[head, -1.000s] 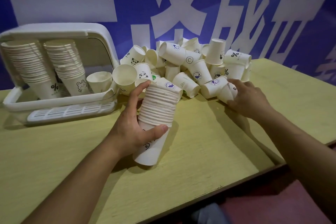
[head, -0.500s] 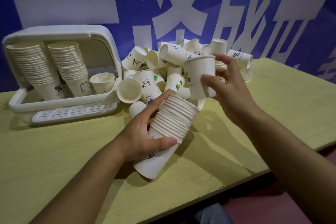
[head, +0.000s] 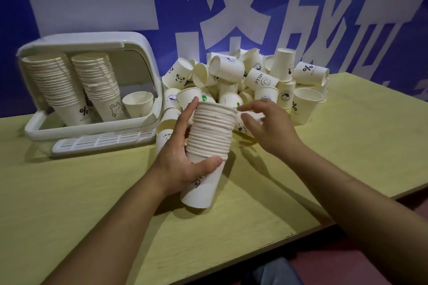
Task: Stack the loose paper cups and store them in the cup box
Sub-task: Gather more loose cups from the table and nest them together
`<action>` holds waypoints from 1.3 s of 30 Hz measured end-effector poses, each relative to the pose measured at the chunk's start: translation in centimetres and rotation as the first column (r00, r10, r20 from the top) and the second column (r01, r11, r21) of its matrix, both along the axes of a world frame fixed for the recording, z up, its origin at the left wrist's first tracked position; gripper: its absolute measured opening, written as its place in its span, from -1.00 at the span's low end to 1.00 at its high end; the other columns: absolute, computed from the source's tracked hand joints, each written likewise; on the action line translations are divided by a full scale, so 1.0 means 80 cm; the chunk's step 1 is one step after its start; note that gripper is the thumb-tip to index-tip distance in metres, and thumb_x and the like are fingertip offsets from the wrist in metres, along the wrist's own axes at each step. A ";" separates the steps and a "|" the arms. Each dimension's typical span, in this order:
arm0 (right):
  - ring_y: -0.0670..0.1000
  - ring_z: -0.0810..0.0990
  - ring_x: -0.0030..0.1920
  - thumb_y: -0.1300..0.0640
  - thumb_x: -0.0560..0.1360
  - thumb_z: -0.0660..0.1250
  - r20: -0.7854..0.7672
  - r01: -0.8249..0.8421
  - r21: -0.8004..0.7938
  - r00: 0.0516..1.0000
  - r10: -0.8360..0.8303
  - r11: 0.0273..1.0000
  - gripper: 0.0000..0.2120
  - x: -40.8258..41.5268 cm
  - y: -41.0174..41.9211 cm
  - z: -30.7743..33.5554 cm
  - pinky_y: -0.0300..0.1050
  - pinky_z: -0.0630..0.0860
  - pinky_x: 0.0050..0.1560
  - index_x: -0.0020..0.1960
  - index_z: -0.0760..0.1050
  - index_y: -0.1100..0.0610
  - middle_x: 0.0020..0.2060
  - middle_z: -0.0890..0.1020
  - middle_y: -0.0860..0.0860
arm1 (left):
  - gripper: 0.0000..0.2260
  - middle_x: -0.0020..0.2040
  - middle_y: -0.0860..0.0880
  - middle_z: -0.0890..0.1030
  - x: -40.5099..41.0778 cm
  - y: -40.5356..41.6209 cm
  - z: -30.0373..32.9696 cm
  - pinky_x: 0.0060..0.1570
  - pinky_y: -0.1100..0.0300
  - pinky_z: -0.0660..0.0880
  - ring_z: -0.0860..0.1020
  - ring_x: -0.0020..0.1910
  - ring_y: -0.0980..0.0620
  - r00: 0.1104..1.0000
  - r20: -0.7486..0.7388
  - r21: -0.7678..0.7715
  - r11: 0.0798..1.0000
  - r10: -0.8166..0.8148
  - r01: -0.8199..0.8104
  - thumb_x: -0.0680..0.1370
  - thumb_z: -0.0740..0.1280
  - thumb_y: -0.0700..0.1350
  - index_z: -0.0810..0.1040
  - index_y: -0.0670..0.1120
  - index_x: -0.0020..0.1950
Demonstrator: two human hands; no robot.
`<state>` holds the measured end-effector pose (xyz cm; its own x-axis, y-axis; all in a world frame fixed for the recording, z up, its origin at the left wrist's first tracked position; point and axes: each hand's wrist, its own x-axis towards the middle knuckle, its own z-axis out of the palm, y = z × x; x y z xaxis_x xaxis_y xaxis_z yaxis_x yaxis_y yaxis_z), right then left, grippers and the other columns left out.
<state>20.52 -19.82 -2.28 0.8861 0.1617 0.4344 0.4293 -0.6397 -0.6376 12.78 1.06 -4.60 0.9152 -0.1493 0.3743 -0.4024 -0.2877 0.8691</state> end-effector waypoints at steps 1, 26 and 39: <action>-0.03 0.47 0.20 0.04 0.57 0.33 0.007 0.037 -0.183 0.999 -0.037 0.982 -0.77 0.012 -0.003 -0.003 -0.08 0.41 0.13 0.22 0.58 -0.05 0.22 0.56 -0.04 | -0.07 0.20 0.14 0.51 0.000 0.000 0.000 -0.07 0.38 0.54 0.61 0.08 0.22 1.000 0.000 0.005 1.000 0.005 -0.005 0.23 0.50 0.19 0.01 0.55 0.42; 0.08 0.65 0.03 0.20 0.46 0.47 -0.131 -0.189 0.504 0.948 0.291 0.843 -0.49 -0.005 0.007 0.049 -0.06 0.67 -0.10 0.32 0.36 -0.06 0.27 0.44 0.07 | -0.19 0.34 0.03 0.50 -0.004 0.002 0.001 0.18 -0.03 0.59 0.58 0.23 0.07 0.991 -0.057 0.010 0.993 -0.119 0.120 0.28 0.45 0.23 0.16 0.51 0.46; 0.13 0.60 0.07 0.28 0.57 0.27 -0.233 -0.206 0.742 0.814 0.533 0.638 -0.66 -0.028 0.027 0.041 0.02 0.60 0.08 0.24 0.51 -0.07 -0.02 0.57 0.14 | -0.08 0.31 0.01 0.55 0.001 0.010 -0.003 0.13 -0.08 0.61 0.63 0.18 -0.01 0.996 -0.037 -0.061 0.995 -0.086 0.084 0.30 0.48 0.18 0.05 0.39 0.54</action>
<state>18.26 -17.66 1.02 0.9239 0.3338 0.1868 0.1341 0.1748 -0.9754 12.83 1.86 -4.80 0.9143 -0.2053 0.3490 -0.3884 -0.2011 0.8993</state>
